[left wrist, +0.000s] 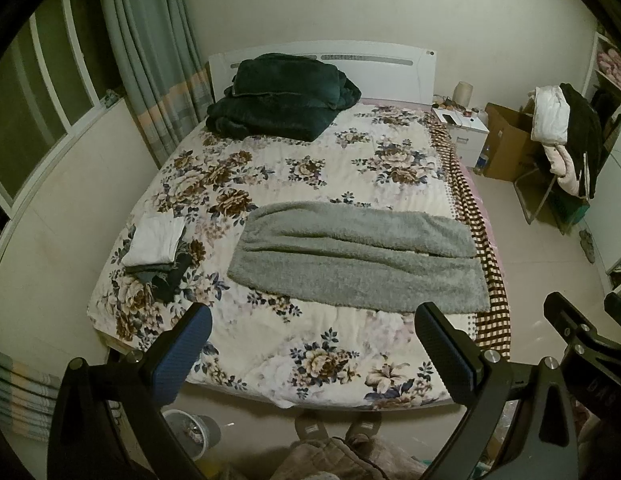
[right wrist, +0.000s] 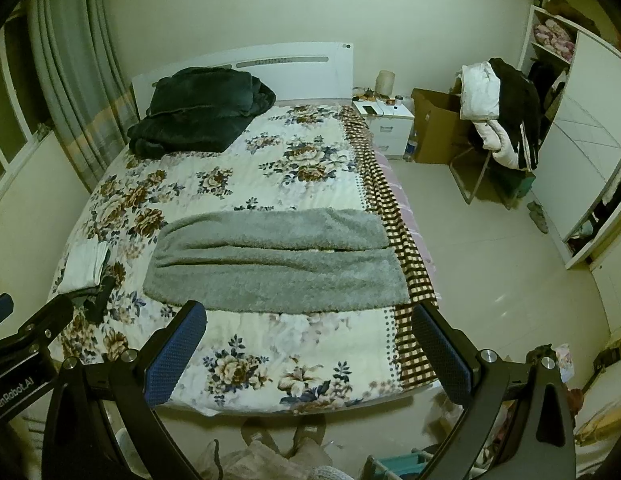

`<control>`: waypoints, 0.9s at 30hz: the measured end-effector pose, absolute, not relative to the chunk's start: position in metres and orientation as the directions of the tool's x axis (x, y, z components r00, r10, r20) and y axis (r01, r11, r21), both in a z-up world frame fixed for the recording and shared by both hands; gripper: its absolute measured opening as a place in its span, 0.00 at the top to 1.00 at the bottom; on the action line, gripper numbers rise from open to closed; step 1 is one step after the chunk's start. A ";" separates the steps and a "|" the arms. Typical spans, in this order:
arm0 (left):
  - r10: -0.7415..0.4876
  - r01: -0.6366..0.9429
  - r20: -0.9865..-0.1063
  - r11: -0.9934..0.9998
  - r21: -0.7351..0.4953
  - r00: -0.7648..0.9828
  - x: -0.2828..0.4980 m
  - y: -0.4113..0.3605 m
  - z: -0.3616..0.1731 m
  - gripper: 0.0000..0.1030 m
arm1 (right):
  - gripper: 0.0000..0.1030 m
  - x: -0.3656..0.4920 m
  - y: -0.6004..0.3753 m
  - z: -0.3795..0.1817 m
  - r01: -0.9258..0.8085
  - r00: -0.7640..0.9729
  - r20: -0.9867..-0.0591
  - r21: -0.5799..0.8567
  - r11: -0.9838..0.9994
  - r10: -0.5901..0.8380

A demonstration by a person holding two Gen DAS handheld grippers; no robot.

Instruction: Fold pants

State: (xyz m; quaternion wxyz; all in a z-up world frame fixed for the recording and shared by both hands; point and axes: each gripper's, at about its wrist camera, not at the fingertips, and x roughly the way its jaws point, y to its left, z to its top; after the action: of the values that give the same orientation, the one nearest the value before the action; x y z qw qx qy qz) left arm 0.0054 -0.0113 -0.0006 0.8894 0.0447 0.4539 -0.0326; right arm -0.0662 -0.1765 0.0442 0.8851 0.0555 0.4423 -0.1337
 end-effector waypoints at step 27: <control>0.117 0.038 -0.875 0.988 0.153 0.470 0.306 -0.022 -0.198 0.00 | 0.00 0.224 -0.263 -0.222 0.355 0.366 -0.904 -0.082 0.931 -0.219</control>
State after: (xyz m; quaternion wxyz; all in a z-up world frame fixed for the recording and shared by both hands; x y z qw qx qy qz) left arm 0.3064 -0.0219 -0.1976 0.8539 0.0754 0.5144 0.0234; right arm 0.2242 -0.2632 -0.2217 0.8241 0.0635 0.5353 -0.1740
